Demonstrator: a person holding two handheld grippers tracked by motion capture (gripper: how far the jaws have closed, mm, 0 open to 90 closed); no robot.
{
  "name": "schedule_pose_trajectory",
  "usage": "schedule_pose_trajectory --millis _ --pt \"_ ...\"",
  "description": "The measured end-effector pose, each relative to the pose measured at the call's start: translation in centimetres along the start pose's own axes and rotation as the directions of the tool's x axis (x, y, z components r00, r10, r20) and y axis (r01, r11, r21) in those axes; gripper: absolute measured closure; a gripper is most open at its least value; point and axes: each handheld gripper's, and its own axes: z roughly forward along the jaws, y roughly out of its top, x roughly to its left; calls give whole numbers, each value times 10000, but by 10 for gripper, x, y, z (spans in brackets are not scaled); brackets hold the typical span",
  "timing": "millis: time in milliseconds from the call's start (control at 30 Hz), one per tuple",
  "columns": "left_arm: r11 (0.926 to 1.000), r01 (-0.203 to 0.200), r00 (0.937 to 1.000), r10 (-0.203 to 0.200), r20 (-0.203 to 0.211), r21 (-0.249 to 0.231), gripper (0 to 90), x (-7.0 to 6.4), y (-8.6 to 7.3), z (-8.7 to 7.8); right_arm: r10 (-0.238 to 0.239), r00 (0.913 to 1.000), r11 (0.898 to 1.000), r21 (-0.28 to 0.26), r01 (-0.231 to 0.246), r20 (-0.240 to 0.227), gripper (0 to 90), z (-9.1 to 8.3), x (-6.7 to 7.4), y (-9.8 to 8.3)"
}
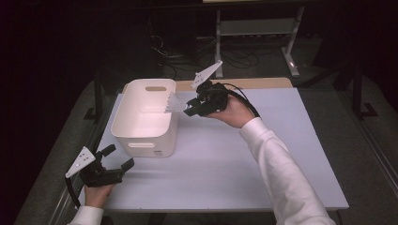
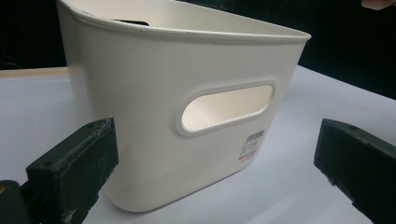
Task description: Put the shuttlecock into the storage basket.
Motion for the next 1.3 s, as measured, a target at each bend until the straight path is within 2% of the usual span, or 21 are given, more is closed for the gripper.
schedule_pose_trajectory --millis 267,367,400,433,767,1100,1200,1300 --pt "10000 51 10000 -51 1 -26 0 0 0 -1 -81 9999 10000 -57 80 -123 628 6 0 10" --pt "9999 106 9999 -106 -3 -103 0 -1 0 0 81 9998 9999 -98 -83 -206 628 7 0 14" --pt "9999 85 10000 -85 -6 -74 0 -1 0 0 34 9997 9999 -154 -37 -223 627 8 -1 15" --pt "9999 -102 9999 102 -14 72 0 0 0 -1 86 9997 9999 -114 -89 -238 627 9 -1 16" --pt "9999 -101 9999 101 4 17 0 1 0 -1 203 9985 9994 -271 -217 -500 628 16 3 27" --pt "10000 -65 10000 65 -6 17 0 0 0 -1 31 9980 9988 -476 -61 -631 627 28 4 35" --pt "9999 -142 9999 142 -8 13 0 1 0 -1 227 9973 9986 -455 -259 -692 627 29 5 38" --pt "10000 -47 10000 47 -10 4 0 0 0 -1 161 9967 9983 -551 -205 -792 627 32 5 41"
